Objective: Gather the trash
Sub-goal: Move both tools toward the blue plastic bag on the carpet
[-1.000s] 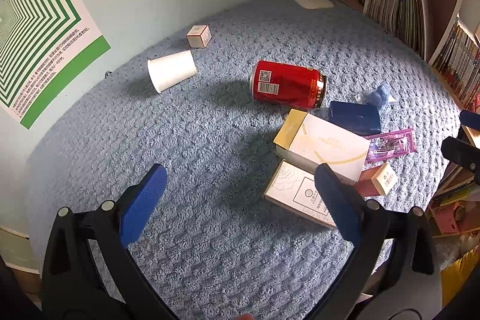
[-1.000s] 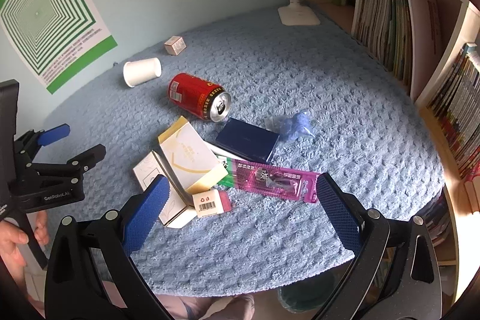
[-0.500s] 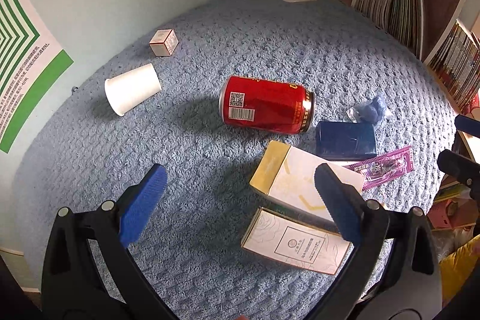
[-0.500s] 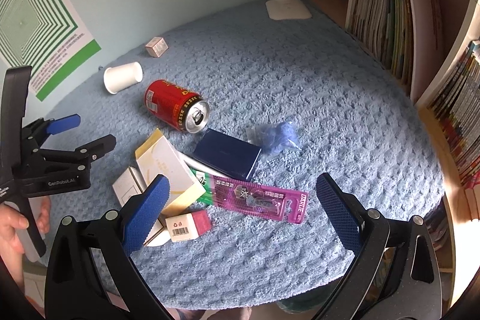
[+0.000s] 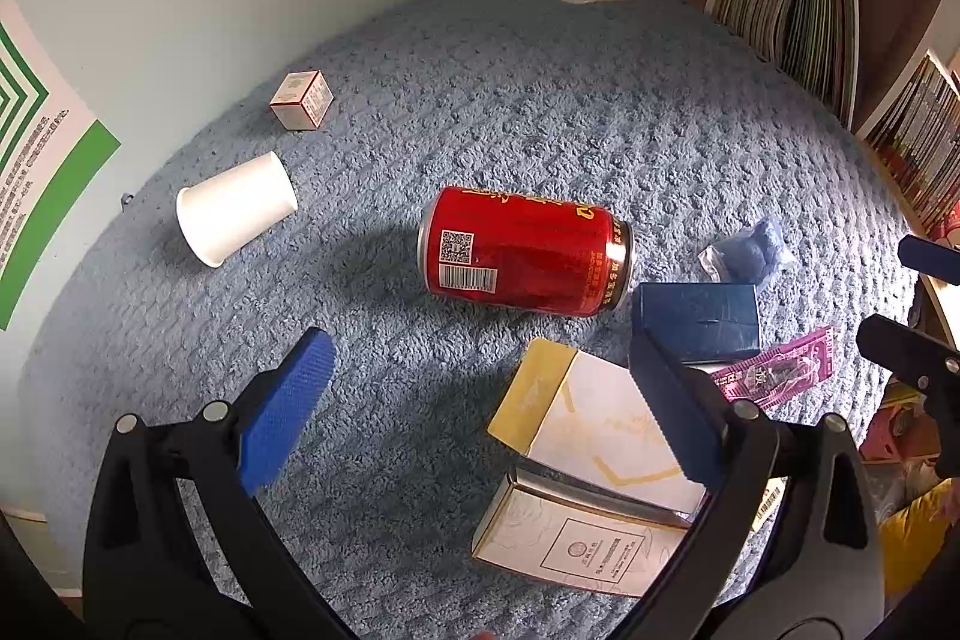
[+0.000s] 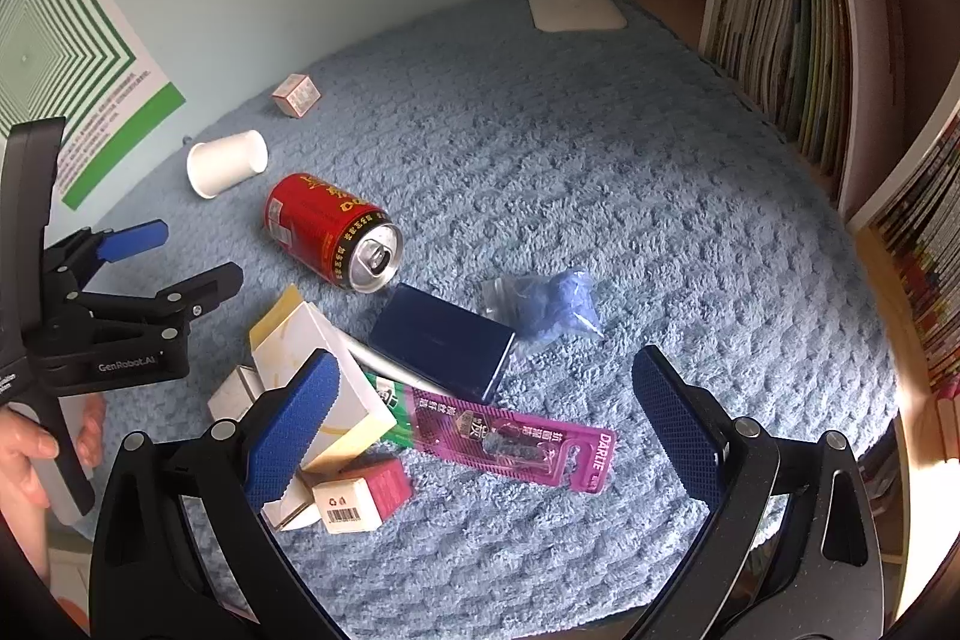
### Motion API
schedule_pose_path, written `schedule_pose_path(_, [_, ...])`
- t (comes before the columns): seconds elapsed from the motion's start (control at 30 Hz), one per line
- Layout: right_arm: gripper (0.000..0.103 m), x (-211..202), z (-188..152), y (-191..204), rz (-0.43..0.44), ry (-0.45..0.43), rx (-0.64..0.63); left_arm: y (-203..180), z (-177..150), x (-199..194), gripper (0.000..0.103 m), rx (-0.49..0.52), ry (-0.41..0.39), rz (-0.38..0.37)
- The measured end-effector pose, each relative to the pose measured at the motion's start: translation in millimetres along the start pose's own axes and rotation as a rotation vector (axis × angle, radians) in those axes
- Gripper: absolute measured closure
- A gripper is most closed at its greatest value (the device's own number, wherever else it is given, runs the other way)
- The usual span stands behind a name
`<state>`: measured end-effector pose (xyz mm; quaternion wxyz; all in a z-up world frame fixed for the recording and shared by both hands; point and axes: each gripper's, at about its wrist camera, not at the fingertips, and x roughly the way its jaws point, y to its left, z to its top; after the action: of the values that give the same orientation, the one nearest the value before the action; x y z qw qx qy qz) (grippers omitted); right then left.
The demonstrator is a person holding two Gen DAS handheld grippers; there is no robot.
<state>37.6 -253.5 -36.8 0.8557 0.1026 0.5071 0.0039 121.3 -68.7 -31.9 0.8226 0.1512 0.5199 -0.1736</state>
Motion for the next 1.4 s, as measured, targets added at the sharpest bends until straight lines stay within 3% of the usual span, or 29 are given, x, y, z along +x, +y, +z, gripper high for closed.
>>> schedule_pose_path(1.4, [0.006,-14,-5,12,0.003,-0.028,-0.019,-4,-12,-19,0.007,0.006,-0.029,0.014])
